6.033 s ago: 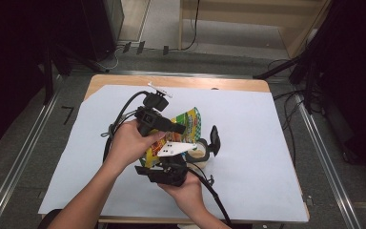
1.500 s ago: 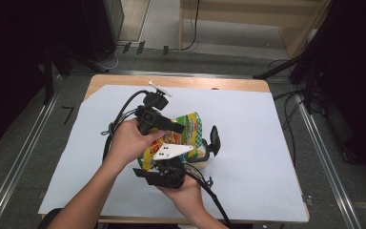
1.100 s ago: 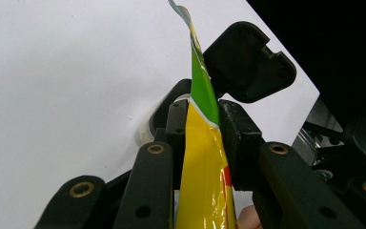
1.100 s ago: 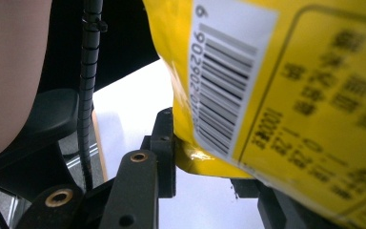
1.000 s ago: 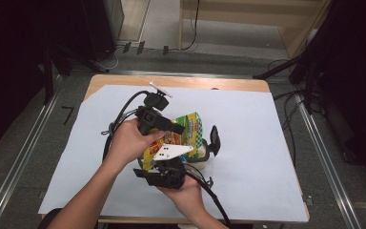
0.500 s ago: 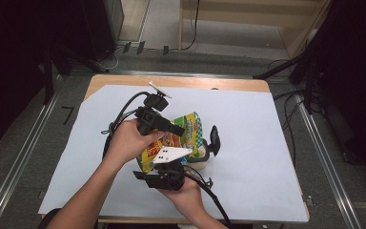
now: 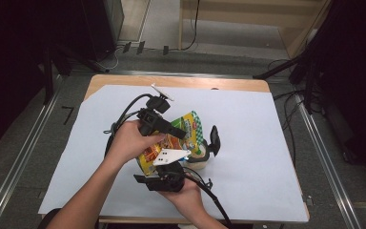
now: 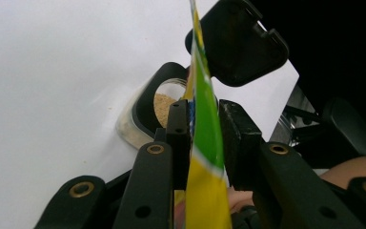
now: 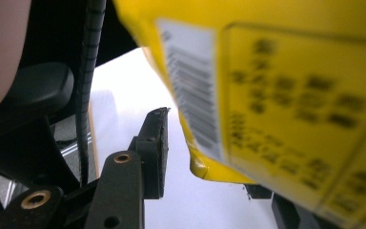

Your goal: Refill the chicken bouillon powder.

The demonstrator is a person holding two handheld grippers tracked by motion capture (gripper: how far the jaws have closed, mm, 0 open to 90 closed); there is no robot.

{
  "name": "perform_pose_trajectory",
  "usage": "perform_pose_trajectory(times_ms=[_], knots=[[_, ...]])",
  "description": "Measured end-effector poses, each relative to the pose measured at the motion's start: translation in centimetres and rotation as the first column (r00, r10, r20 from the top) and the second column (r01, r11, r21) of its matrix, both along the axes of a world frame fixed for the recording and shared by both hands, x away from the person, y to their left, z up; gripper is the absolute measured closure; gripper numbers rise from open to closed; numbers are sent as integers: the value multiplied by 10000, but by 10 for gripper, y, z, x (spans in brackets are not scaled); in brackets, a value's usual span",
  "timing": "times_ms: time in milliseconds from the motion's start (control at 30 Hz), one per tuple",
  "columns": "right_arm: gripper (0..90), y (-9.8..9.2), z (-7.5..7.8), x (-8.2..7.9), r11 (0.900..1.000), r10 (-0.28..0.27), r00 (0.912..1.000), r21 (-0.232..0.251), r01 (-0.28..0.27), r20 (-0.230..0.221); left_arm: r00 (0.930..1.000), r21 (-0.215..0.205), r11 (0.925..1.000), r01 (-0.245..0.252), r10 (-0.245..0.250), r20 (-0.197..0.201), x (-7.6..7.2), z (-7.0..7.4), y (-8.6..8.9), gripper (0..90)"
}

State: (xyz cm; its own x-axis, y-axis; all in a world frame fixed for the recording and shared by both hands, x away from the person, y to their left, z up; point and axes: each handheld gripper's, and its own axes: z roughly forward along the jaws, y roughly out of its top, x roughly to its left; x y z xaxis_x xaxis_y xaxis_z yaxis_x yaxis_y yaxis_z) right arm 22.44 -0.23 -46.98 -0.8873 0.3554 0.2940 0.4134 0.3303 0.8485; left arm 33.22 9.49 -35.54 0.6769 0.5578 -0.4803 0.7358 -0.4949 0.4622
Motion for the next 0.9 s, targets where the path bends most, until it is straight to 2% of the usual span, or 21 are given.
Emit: perform_pose_trajectory(times_ms=[100, 233, 400, 633, 733, 900], knots=[[596, 2, -5, 0, 9998, 50, 9999, -171, -52, -88, 9998, 83, 9998, 162, -163, 116, 0, -2, 0, 757], [592, 3, -10, 0, 9994, 67, 10000, -344, -70, -69, 9997, -4, 9998, 197, -197, 141, 1, -2, 1, 767], [541, 5, -13, 1, 9989, 100, 9999, -466, -105, -117, 9997, -89, 9997, 217, -216, 109, 3, -4, 2, 774], [488, 7, -18, 2, 9985, 99, 9997, -544, -110, -219, 9989, -92, 9997, 234, -230, 408, 3, -4, 2, 806], [483, 6, -19, 3, 9987, -16, 9993, -506, -2, -368, 9991, -265, 9992, 285, -276, 326, 5, -3, 7, 843], [470, 3, -22, 6, 9991, -232, 9975, -380, 207, -664, 9995, -435, 9986, 308, -303, 104, 7, -4, 12, 858]])
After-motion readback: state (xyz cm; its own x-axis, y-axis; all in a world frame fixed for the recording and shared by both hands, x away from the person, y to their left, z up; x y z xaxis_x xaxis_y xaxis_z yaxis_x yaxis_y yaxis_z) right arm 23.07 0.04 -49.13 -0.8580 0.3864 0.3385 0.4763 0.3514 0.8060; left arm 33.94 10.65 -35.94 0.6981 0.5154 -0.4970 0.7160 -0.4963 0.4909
